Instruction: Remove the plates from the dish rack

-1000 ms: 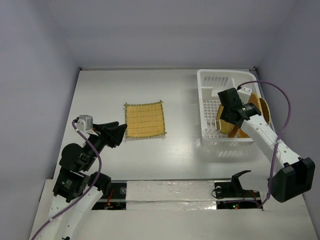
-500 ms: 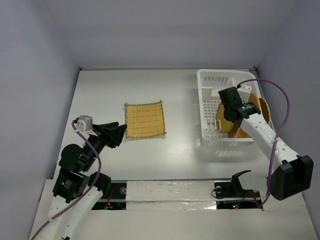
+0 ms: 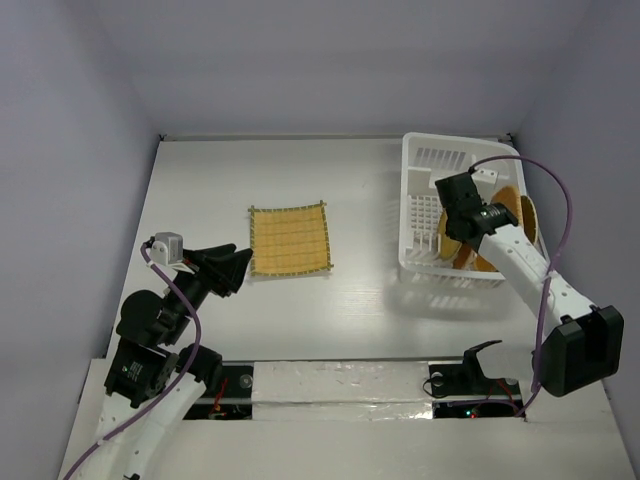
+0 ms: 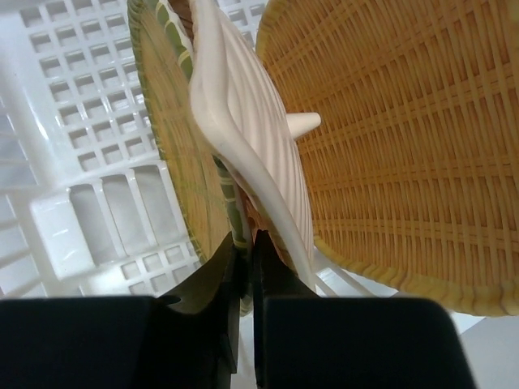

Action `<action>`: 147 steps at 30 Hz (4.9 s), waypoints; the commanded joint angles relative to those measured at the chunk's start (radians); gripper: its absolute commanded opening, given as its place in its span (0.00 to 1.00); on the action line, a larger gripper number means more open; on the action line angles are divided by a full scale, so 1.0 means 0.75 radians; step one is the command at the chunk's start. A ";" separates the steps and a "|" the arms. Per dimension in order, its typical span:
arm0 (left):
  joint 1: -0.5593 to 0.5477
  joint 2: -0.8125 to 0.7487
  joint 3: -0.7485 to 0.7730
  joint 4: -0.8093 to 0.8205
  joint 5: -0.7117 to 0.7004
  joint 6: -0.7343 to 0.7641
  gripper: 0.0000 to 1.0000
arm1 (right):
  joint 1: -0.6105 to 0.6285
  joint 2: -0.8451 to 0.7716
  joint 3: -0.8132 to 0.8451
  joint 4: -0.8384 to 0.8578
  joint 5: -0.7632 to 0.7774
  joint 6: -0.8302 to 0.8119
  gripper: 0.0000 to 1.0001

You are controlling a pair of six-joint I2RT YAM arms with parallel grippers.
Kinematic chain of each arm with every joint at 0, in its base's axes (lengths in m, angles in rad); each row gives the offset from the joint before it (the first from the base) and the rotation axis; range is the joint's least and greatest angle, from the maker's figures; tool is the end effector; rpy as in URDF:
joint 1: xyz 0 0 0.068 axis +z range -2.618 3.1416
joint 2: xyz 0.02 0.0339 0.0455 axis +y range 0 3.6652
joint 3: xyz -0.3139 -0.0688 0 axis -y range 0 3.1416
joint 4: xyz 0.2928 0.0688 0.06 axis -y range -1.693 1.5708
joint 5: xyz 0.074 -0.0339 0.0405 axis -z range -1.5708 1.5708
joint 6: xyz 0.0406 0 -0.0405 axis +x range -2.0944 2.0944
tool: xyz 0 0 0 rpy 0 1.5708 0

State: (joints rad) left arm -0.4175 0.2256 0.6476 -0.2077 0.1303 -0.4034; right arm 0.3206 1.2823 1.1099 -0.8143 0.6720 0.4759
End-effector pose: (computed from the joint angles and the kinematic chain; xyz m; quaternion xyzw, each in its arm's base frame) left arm 0.0602 -0.0325 0.3827 0.0551 0.6257 -0.3475 0.6962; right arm 0.2811 0.0667 0.3351 0.1648 0.8940 -0.1856 0.3730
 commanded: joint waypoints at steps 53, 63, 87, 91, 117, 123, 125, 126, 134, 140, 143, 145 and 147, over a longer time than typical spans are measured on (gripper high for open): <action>0.019 0.000 0.016 0.009 -0.141 -0.037 0.24 | 0.599 0.777 0.101 1.462 -0.978 0.668 0.00; 0.031 -0.006 0.014 0.011 -0.133 -0.037 0.25 | 0.599 0.830 0.032 1.419 -0.906 0.691 0.27; 0.031 -0.023 0.014 0.013 -0.129 -0.035 0.15 | 0.577 0.054 0.081 0.440 -0.066 0.210 0.00; 0.031 -0.033 0.014 0.013 -0.137 -0.035 0.03 | 0.436 -0.165 0.095 0.139 0.179 0.186 0.00; 0.031 -0.045 0.014 0.019 -0.114 -0.031 0.30 | 0.012 0.076 0.199 -0.056 0.217 -0.219 0.31; 0.031 -0.055 0.014 0.021 -0.114 -0.033 0.31 | 0.012 0.068 0.236 -0.076 0.227 -0.266 0.13; 0.031 -0.057 0.014 0.021 -0.114 -0.033 0.31 | 0.012 0.070 0.256 -0.090 0.243 -0.281 0.05; 0.031 -0.057 0.012 0.019 -0.112 -0.033 0.31 | 0.012 0.068 0.267 -0.105 0.247 -0.291 0.03; 0.031 -0.055 0.012 0.025 -0.108 -0.033 0.31 | 0.029 0.023 0.426 -0.205 0.358 -0.365 0.00; 0.031 -0.049 0.010 0.025 -0.108 -0.035 0.32 | 0.041 -0.077 0.588 -0.246 0.413 -0.367 0.00; 0.031 -0.041 0.010 0.025 -0.110 -0.033 0.32 | 0.086 -0.157 0.669 -0.234 0.383 -0.330 0.00; 0.031 -0.037 0.010 0.025 -0.112 -0.035 0.32 | 0.108 -0.202 0.694 -0.197 0.327 -0.309 0.00; 0.043 -0.031 0.010 0.025 -0.112 -0.035 0.32 | 0.149 -0.278 0.680 -0.089 0.227 -0.305 0.00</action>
State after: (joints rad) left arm -0.3950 0.1970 0.6476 -0.2359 0.0372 -0.4290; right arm 0.3916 1.1564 1.5719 -1.0031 0.8898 0.2234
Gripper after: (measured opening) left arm 0.316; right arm 0.154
